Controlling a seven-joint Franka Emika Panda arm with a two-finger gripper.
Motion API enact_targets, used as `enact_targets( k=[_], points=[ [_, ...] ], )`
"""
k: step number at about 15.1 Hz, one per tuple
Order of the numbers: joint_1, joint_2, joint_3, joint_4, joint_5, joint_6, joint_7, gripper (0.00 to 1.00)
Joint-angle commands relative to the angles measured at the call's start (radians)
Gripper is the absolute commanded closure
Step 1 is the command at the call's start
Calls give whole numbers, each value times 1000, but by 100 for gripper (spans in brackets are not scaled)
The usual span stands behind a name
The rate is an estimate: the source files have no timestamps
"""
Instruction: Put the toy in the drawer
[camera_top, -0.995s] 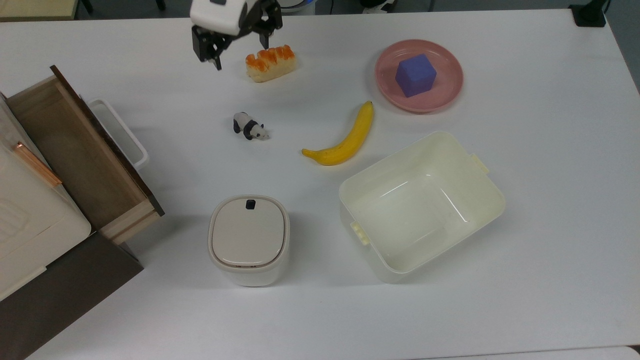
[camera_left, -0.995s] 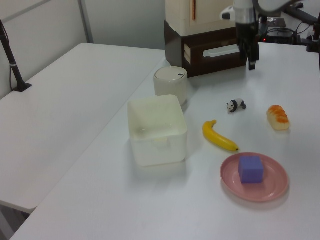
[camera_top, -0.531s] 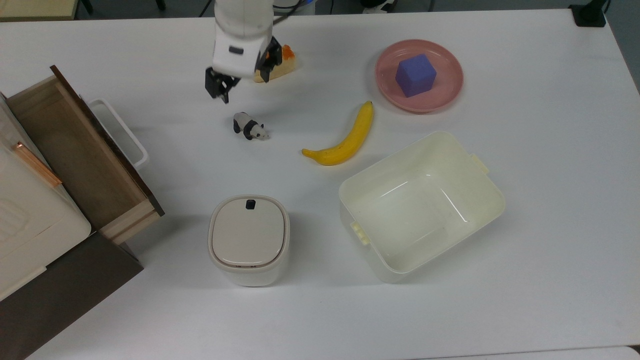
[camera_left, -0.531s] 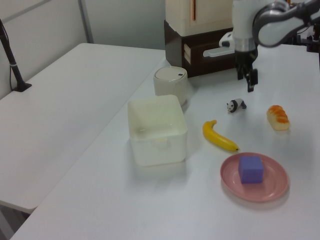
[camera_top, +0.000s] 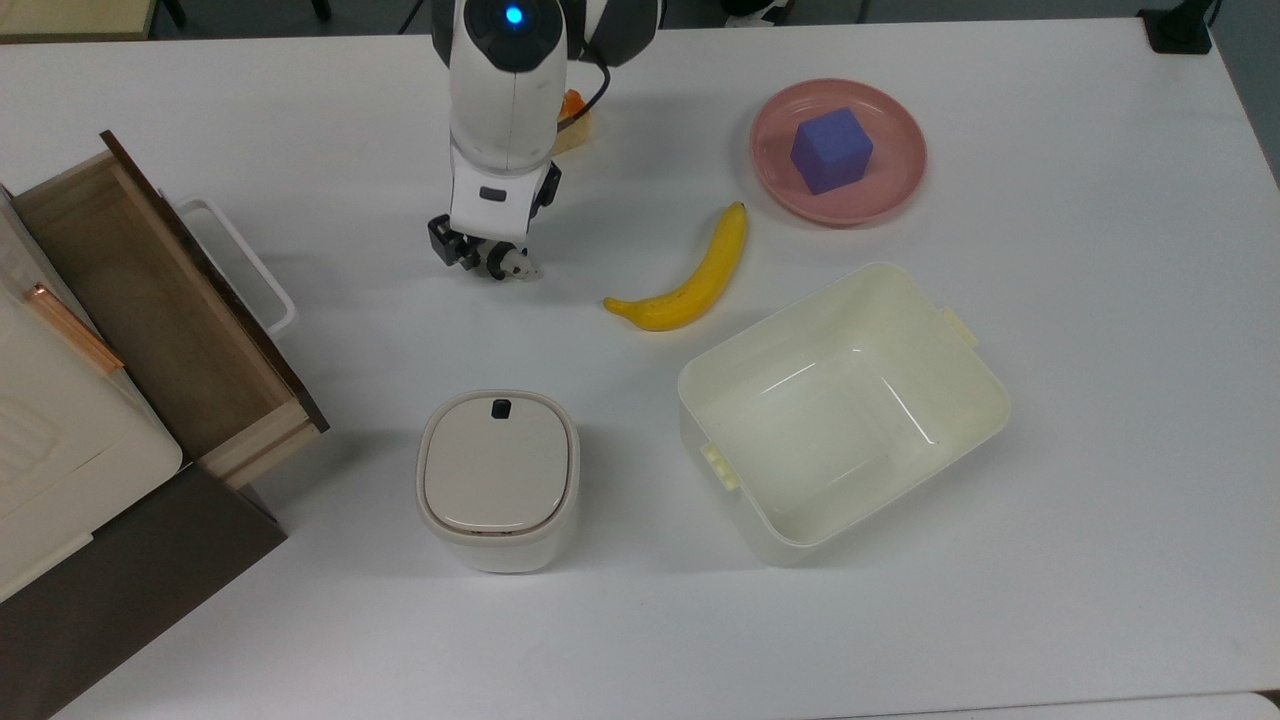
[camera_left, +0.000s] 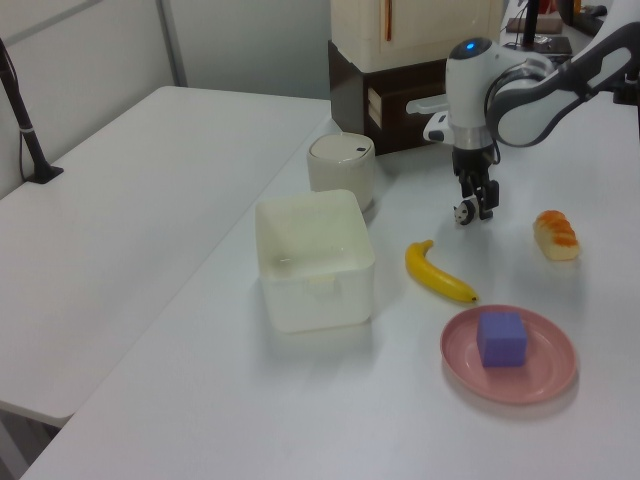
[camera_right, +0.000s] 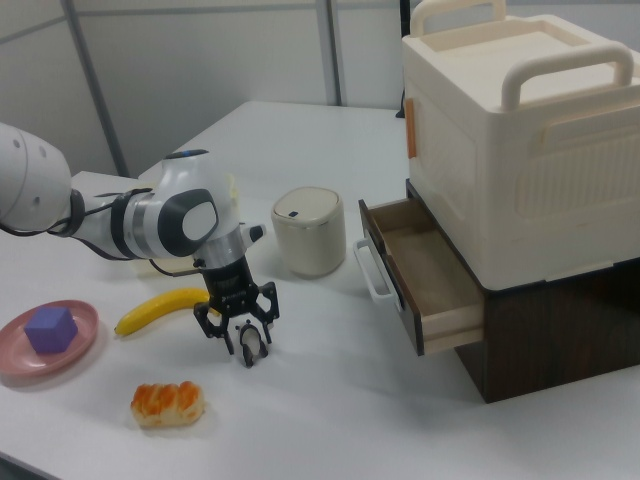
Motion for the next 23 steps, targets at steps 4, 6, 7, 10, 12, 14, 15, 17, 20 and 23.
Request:
enact_targets(
  k=[4,6,7,10,12,14,15,17,20,23],
  points=[
    [-1,-19,-6,27,-13,-20,-40,82],
    [-10,-40,-9,112,-12,-108,-39,82],
    [-12,-45,-15,182,-12,-173,-40,82],
    [-83,-40,-15,385,-13,-239,-61,82],
    [-140,-27,-15,488,-16,-236,-84,82],
    [-186,-7,-17,551,-18,-232,-146,82],
    [-212,5,-18,586,-21,-226,-195,81],
    [-243,39,-18,626,-32,-190,-233,79],
    [-278,94,-20,636,-44,-74,-244,74],
    [-299,131,-20,637,-45,-26,-244,68]
  ],
)
